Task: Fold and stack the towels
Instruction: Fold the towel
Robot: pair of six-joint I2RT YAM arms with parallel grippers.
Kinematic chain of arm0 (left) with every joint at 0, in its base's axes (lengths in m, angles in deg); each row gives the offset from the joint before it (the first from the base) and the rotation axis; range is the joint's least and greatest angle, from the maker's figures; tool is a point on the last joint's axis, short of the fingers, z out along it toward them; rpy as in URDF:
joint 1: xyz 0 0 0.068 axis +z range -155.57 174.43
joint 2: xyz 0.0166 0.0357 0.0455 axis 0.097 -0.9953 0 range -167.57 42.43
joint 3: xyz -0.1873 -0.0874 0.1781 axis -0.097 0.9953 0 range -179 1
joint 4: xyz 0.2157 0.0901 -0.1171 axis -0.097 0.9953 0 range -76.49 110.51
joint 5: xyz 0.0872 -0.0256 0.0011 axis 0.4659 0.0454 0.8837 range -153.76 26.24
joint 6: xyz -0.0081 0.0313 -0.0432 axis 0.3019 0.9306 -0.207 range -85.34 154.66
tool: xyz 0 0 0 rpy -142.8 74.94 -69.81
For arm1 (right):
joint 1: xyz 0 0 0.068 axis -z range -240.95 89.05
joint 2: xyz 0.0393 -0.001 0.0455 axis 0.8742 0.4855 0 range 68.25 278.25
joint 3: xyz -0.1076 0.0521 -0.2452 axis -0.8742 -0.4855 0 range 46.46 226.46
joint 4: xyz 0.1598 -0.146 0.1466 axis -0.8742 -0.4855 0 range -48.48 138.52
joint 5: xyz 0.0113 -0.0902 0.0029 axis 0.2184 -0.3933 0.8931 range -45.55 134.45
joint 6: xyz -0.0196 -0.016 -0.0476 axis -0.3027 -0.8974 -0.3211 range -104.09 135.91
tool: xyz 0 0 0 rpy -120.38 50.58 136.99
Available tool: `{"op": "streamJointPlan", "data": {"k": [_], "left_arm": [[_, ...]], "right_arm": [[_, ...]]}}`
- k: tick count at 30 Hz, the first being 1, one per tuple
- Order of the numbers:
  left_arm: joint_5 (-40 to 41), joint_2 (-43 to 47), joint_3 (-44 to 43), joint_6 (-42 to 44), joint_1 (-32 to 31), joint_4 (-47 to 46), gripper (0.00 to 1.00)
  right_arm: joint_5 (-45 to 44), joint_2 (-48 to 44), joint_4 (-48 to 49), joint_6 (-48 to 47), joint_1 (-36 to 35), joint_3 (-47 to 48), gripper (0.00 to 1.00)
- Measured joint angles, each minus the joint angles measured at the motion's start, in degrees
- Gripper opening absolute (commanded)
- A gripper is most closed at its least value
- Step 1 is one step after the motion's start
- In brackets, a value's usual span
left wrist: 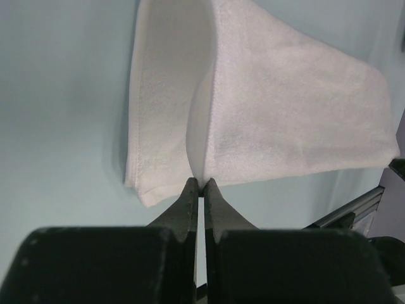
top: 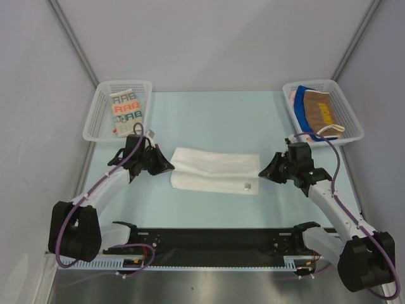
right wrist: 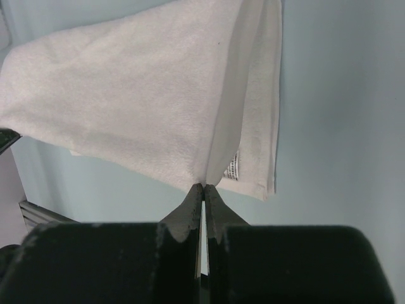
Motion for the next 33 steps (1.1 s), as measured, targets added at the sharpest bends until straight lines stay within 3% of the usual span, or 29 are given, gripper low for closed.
{"op": "streamJointPlan", "data": {"k": [33], "left_arm": [[-1.4,3.8,8.0,-0.2,0.1,0.3,0.0]], "right_arm": [[-0.7,-3.3,-1.7,1.3,-1.0,-6.8,0.0]]}}
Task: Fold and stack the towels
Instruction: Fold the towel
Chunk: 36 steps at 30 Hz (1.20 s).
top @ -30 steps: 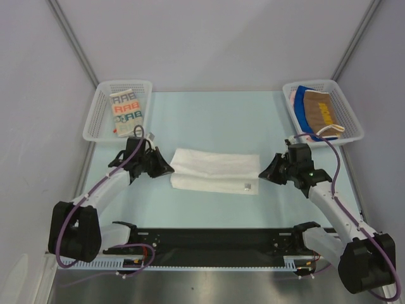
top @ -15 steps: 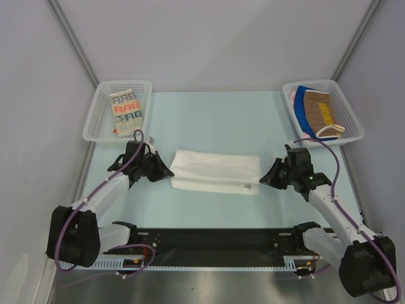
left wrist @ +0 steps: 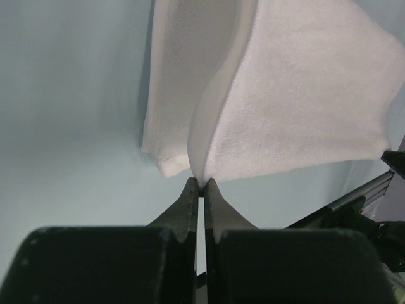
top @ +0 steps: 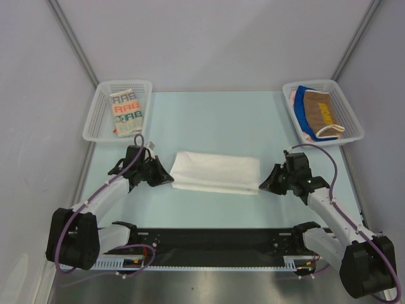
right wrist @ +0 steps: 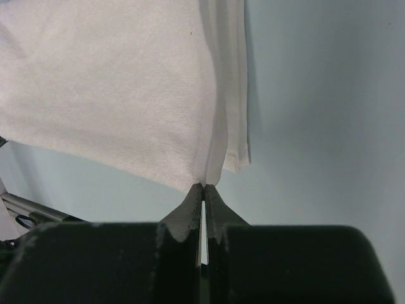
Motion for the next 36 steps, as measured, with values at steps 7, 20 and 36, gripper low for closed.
{"op": "streamJointPlan", "data": {"k": [7,20,36], "left_arm": [[-0.1,-0.9,1.9,-0.1,0.0,-1.8,0.0],[-0.3,-5.8,5.9,-1.2,0.0,-7.4,0.0],[1.3,0.4,2.6,-0.4,0.1,-1.3,0.4]], "right_arm": [[0.0,0.7,1.8,0.5,-0.2,-1.9,0.0],[-0.1,4.5,6.2,1.3,-0.3,-6.0,0.0],[-0.7,3.0,3.5,1.2,-0.2,-4.9,0.51]]}}
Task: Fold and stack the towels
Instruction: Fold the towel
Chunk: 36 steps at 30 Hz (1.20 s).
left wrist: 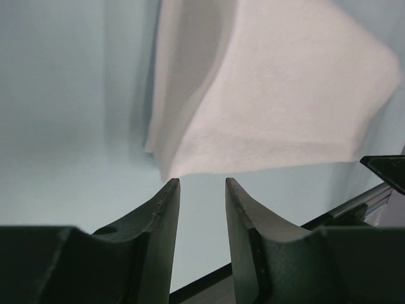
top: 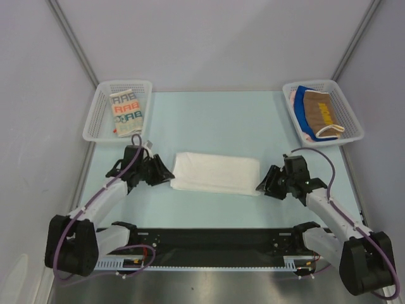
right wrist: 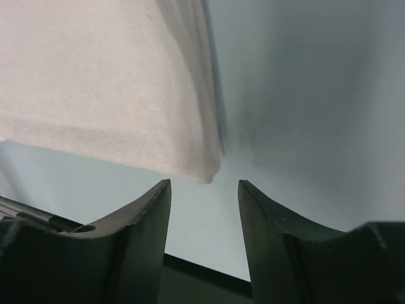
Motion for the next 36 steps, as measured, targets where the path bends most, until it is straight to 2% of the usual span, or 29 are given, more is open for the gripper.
{"op": "streamJointPlan", "data": {"k": [3,6,10,16,22,28,36], "left_arm": [[0.4,4.9,-4.9,0.5,0.0,2.8,0.43],[-0.1,7.2,-9.2,0.3,-0.2,2.4,0.44],[-0.7,2.8,-13.2,-1.3,-3.6,-2.9,0.43],[-1.8,-15.0,-16.4,-5.1,-11.1,-15.8,0.41],[-2.7,-27.8,-16.5,-7.3,-12.0,-24.5,0.4],[-1.9,-32.9,-16.7,-8.5,-10.5,-30.9,0.39],[1.9,-34.1,-15.7,-8.6,-6.3,-33.8,0.38]], "right_arm": [[-0.1,-3.2,-3.3,0.1,0.1,4.9,0.46],[0.2,-4.7,-1.9,0.6,-0.2,9.6,0.4],[1.0,1.3,5.4,3.5,-3.4,12.8,0.33],[1.7,21.2,22.5,8.1,-9.9,14.7,0.24],[3.2,36.2,41.6,12.8,-9.4,14.6,0.21],[7.3,49.9,63.3,21.7,-5.3,11.4,0.15],[10.0,53.6,78.2,28.6,-1.6,6.1,0.15]]}}
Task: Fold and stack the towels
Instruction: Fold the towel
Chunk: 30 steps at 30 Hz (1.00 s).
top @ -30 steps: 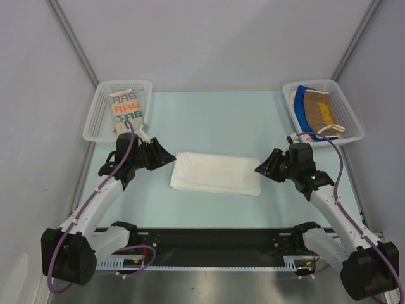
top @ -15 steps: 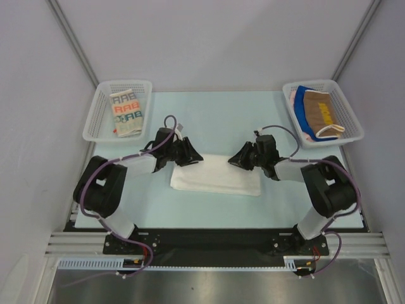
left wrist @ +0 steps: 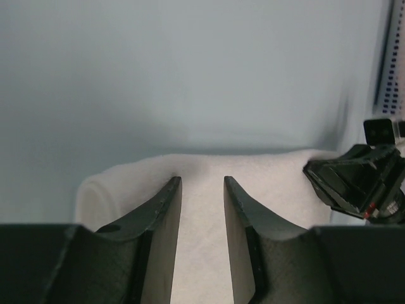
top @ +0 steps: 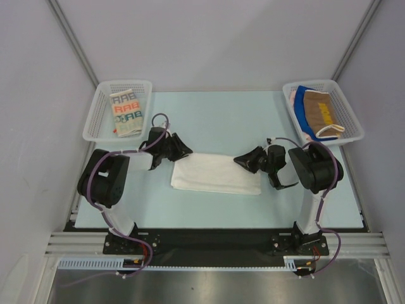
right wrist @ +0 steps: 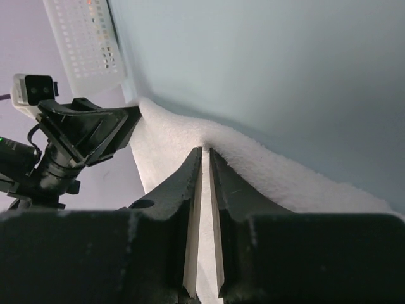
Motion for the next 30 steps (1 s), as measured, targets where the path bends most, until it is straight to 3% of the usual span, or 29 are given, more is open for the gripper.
{"op": "streamJointPlan", "data": {"k": [9,18,24,30], "left_arm": [[6.6,0.0,-0.2,1.1,0.7,3.8,0.38],[12.9,0.7,-4.4,3.1,0.9,11.5,0.48],[20.4,8.0,-5.3,5.5,-0.1,20.0,0.5],[21.3,16.4,-3.6,5.4,-7.5,21.0,0.48]], "right_arm": [[1.2,1.9,4.4,2.5,1.2,-0.7,0.14],[1.3,1.9,4.6,2.8,1.3,-0.8,0.14],[1.3,1.7,3.2,2.4,1.3,-0.3,0.14],[1.2,0.6,-0.2,0.8,1.2,0.9,0.14]]}}
